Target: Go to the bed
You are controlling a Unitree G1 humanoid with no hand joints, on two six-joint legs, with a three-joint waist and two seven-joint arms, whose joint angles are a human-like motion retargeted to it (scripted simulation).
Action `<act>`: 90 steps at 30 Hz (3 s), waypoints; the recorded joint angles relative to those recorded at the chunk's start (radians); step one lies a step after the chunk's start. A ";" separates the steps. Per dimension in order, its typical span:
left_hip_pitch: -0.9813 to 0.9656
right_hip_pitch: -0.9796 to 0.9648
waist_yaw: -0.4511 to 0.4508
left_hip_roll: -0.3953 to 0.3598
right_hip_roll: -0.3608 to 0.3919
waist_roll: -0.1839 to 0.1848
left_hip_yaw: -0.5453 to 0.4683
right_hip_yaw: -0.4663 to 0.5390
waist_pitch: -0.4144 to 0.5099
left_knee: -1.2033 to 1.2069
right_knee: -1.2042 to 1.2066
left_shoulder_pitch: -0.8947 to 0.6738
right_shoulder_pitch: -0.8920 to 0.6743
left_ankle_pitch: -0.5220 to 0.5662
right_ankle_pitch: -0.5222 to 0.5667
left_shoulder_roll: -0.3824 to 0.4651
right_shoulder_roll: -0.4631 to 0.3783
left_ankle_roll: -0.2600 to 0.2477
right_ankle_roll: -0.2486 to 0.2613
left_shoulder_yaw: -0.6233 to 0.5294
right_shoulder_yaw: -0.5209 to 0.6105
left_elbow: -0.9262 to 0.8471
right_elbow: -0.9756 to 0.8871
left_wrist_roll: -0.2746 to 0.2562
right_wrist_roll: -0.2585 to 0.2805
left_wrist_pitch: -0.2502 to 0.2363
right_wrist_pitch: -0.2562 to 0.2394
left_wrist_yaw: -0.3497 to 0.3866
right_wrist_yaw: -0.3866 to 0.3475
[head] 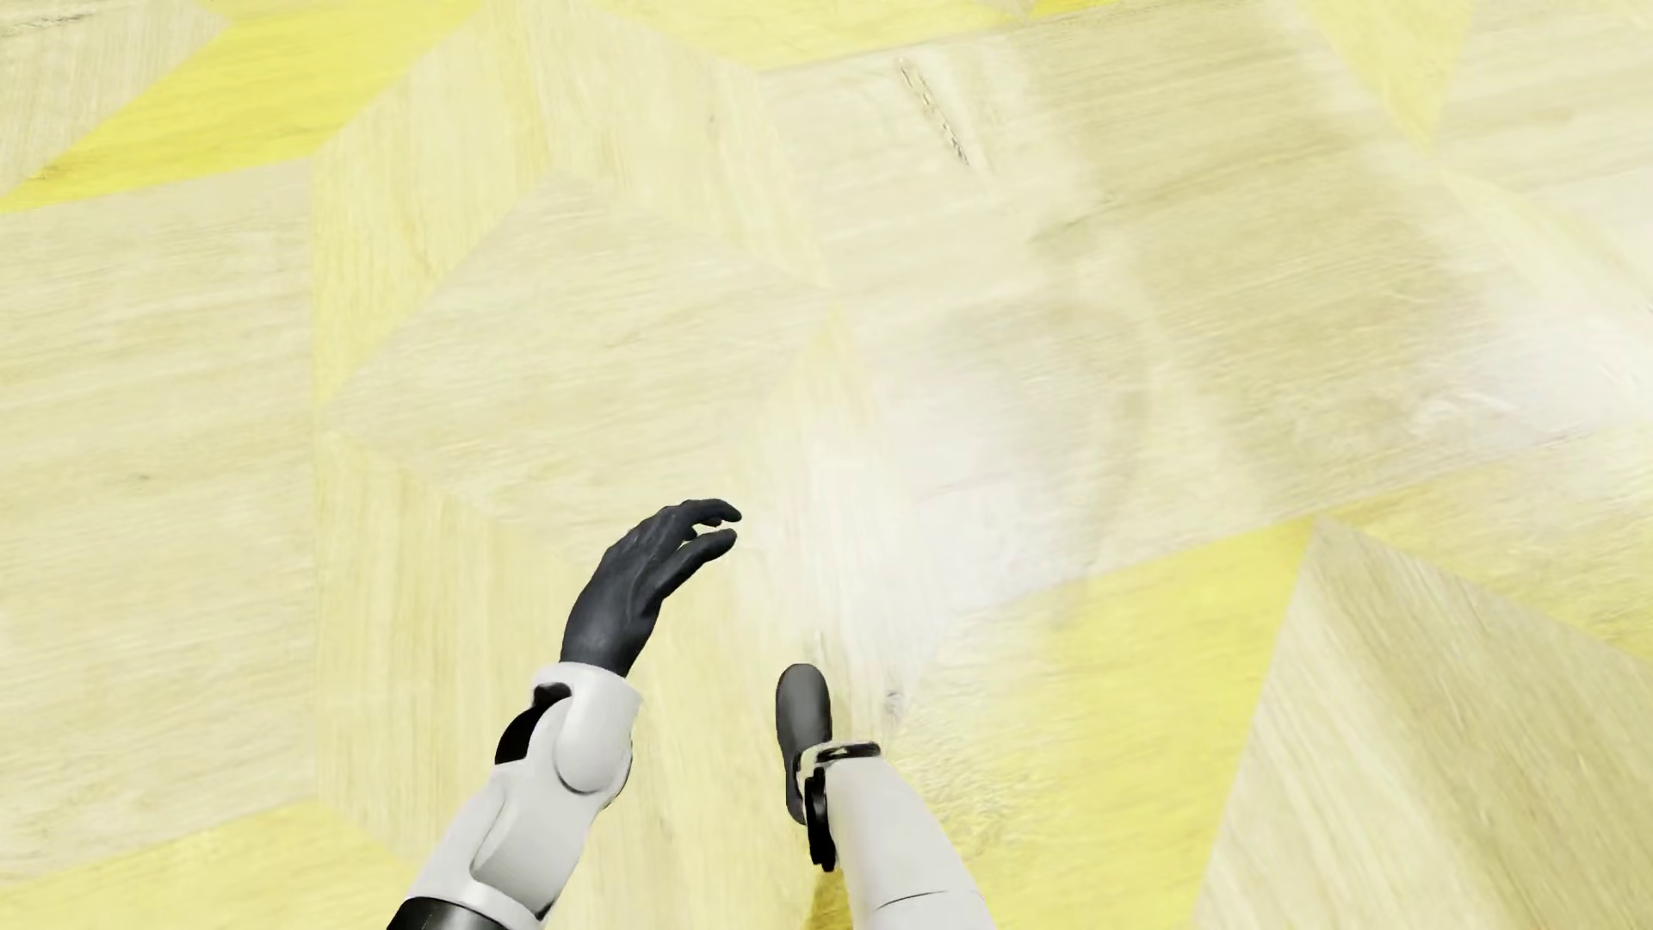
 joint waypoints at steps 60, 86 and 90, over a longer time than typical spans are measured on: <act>0.043 0.108 0.026 0.067 -0.129 -0.035 0.144 0.089 -0.025 0.013 -0.153 -0.057 0.012 0.044 0.064 0.088 -0.105 -0.140 -0.007 0.090 0.018 0.197 0.291 0.054 0.227 0.120 0.262 0.017 -0.117; -0.120 0.161 0.086 0.033 -0.062 -0.060 0.274 0.170 -0.042 -0.002 -0.008 0.078 -0.132 -0.104 -0.014 0.065 -0.126 -0.097 0.029 0.159 0.278 0.335 0.287 0.141 0.183 0.140 0.208 -0.157 0.075; 0.100 0.121 -0.001 0.127 -0.041 -0.004 0.148 0.098 -0.038 0.126 -0.019 0.071 0.000 0.157 0.122 0.129 -0.102 -0.144 -0.004 0.153 0.061 0.109 0.343 0.069 0.252 0.155 0.295 -0.065 -0.057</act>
